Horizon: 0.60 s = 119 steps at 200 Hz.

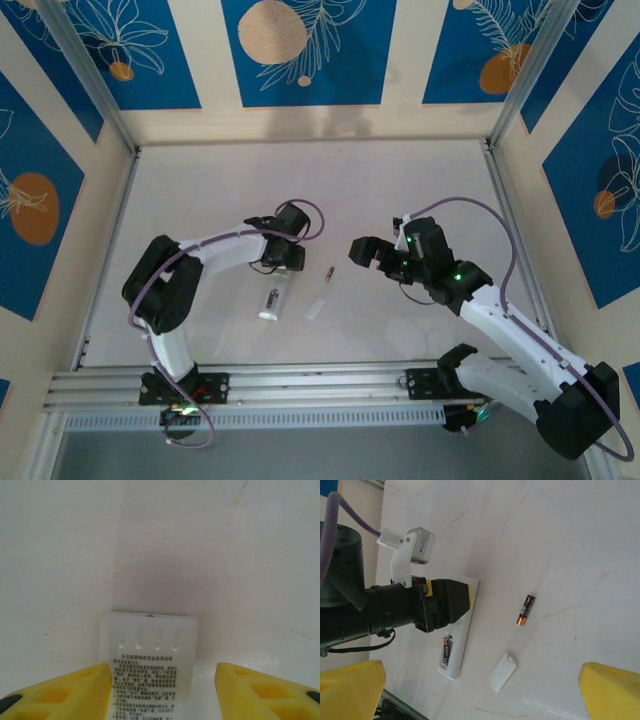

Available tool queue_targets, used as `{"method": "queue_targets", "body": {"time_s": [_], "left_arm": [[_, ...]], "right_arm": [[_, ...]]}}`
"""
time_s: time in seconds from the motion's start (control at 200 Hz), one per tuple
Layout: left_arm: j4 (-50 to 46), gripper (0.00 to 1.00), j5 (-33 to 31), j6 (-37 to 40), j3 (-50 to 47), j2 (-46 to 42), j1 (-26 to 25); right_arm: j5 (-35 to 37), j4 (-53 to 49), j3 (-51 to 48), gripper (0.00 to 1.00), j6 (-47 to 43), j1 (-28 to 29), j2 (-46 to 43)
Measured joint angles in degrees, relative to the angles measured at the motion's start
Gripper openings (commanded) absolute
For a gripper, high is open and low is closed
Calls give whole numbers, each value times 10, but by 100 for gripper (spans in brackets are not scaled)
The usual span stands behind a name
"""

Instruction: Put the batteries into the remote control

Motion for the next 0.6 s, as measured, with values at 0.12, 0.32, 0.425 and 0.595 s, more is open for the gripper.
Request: {"method": "queue_targets", "body": {"time_s": [0.12,0.32,0.425,0.595], "left_arm": [[-5,58,-11,7,0,3,1],[-7,54,-13,10,1,30,9],[-8,48,-7,11,3,33,11],[-9,38,-5,3,5,34,12]], "right_arm": [[-4,0,-2,99,-1,-5,1],[-10,1,-3,99,-1,-13,10],[-13,0,-3,99,-1,-15,10],[-15,-1,-3,99,-1,-18,10]]}}
